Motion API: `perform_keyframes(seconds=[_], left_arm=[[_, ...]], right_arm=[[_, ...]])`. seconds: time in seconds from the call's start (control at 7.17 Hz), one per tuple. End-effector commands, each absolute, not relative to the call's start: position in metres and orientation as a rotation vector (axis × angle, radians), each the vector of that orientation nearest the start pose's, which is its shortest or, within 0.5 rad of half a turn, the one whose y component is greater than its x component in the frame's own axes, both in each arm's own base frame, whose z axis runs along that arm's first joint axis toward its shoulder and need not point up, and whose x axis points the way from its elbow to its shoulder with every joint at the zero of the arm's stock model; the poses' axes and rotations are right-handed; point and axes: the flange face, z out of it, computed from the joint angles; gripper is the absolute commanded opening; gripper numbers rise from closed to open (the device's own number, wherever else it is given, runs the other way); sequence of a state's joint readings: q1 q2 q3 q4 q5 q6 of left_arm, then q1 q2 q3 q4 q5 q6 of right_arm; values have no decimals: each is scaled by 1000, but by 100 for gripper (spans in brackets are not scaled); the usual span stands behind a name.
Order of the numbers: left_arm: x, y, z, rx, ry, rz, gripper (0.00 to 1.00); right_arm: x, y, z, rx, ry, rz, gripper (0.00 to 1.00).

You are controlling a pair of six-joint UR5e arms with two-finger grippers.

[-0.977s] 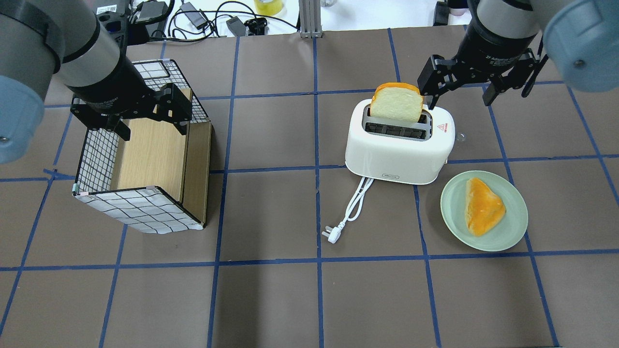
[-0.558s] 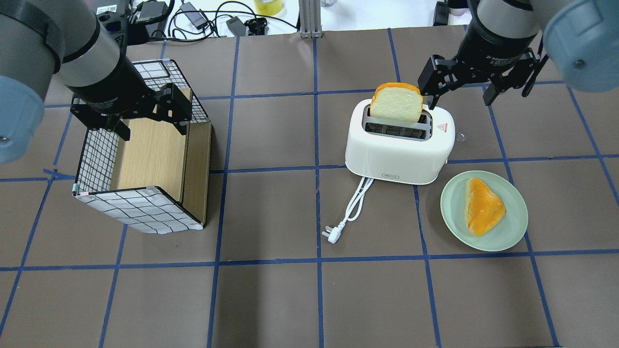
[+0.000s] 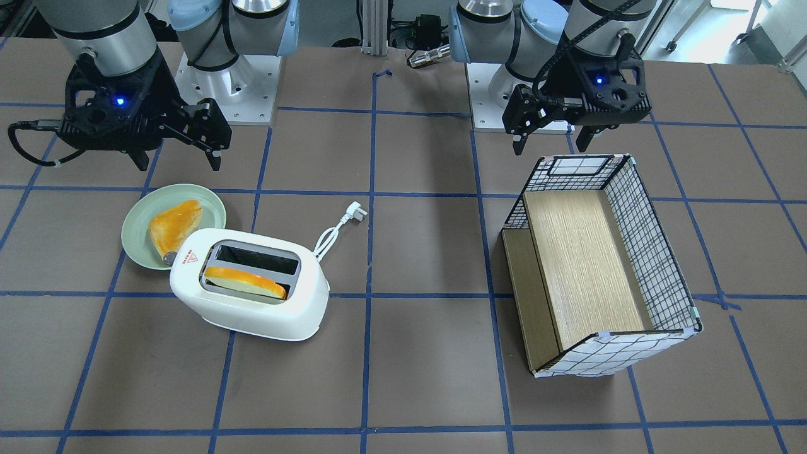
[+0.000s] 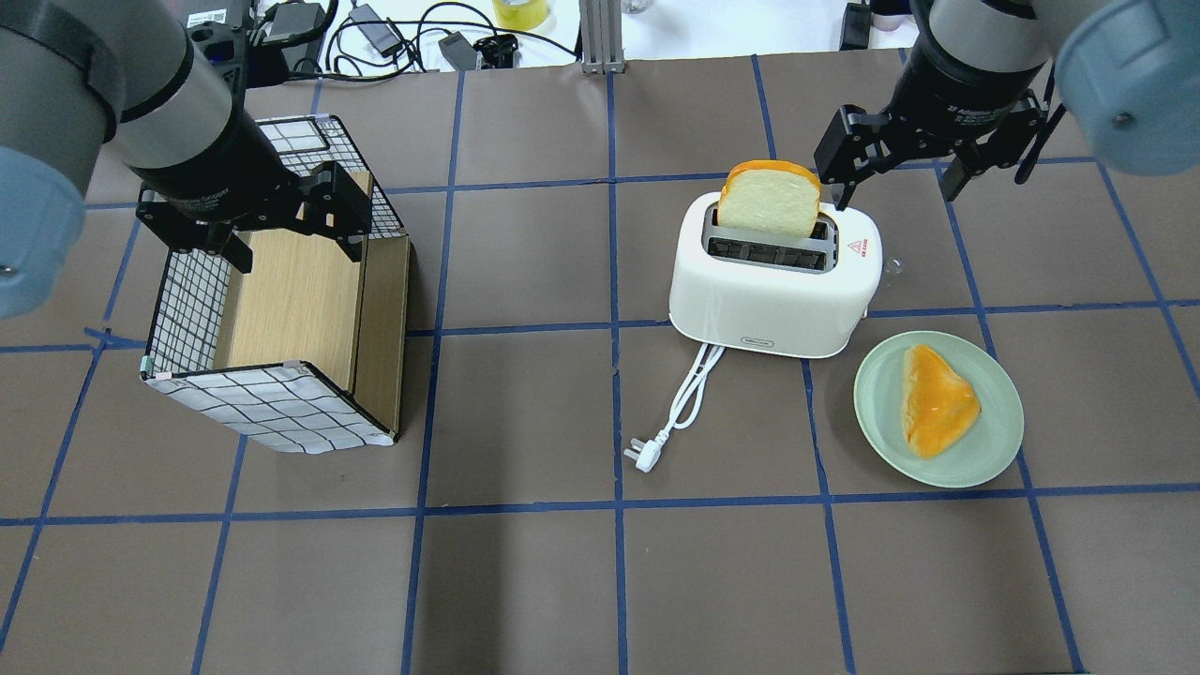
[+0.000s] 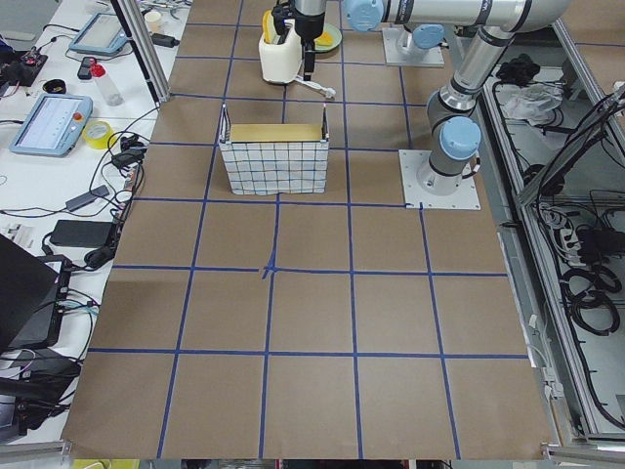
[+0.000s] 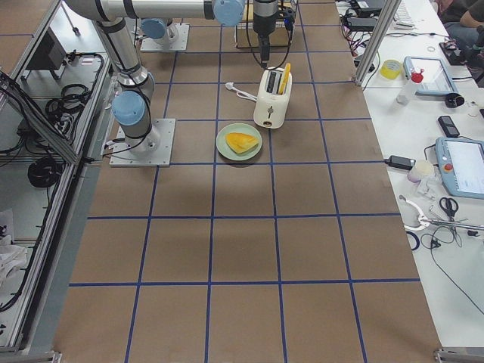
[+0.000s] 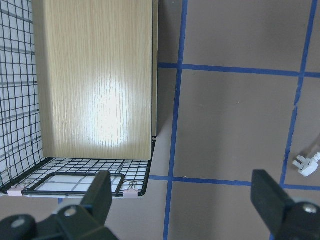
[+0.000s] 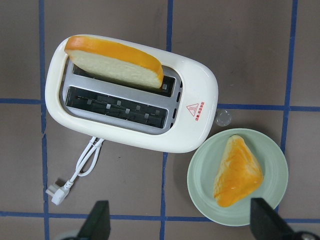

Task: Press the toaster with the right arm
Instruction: 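Move the right gripper away from the toaster toward its side lever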

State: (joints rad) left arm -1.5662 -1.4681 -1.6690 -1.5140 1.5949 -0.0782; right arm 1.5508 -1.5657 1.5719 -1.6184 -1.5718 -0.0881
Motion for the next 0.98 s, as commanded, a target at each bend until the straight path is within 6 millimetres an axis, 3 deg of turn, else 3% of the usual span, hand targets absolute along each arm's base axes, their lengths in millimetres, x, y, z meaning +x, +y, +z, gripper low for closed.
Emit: perform_keyframes(seconds=[0.0,0.42,0.56,0.84], left_arm=[[-129,-455,494,-130,3115,-97,100],[-129,-455,494,-130,3115,-97,100],[-129,-455,493,-130,3115,-95,100],[-129,-455,493,-130,3115,-92,100]], right_arm=[[90,-512,487,-217,3134,-66,100],[20,-536,465,-243,3014,-59,98],[8,-541,457,-191,3001,-51,85],[-20,-550,444,99,2912,-35,61]])
